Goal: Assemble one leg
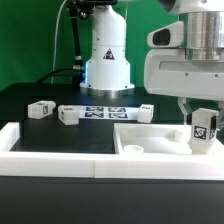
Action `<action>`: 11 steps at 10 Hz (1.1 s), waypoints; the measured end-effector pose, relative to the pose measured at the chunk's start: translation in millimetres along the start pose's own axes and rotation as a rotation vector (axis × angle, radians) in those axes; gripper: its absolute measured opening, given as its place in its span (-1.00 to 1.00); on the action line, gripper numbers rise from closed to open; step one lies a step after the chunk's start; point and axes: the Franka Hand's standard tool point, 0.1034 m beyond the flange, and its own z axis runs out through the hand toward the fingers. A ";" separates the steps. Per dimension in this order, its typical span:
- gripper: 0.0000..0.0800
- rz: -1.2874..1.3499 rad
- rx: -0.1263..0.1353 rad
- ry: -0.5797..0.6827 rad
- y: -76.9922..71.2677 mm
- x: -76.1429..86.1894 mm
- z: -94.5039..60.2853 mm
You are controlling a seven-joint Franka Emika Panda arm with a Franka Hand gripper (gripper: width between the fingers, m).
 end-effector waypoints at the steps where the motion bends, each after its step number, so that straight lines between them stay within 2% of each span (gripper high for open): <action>1: -0.26 0.096 -0.006 0.003 0.9 0.1 0.0; 3: -0.26 0.195 -0.002 -0.011 2.1 0.5 0.1; 4: -0.19 0.244 -0.002 -0.015 1.5 -1.2 0.4; 5: -0.19 0.221 -0.003 -0.015 1.6 -1.5 0.8; 6: 0.24 0.204 -0.002 -0.015 1.3 -2.0 0.8; 7: 0.54 0.118 -0.001 -0.017 -0.1 -4.0 0.7; 10: 0.62 -0.198 0.003 -0.018 -2.4 -7.6 0.7; 11: 0.62 -0.333 -0.009 -0.012 -3.6 -8.2 -0.5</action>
Offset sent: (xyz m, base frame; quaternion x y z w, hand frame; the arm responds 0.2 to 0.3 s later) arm 0.0000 0.0000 0.0000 0.0000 0.0000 0.1938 0.9810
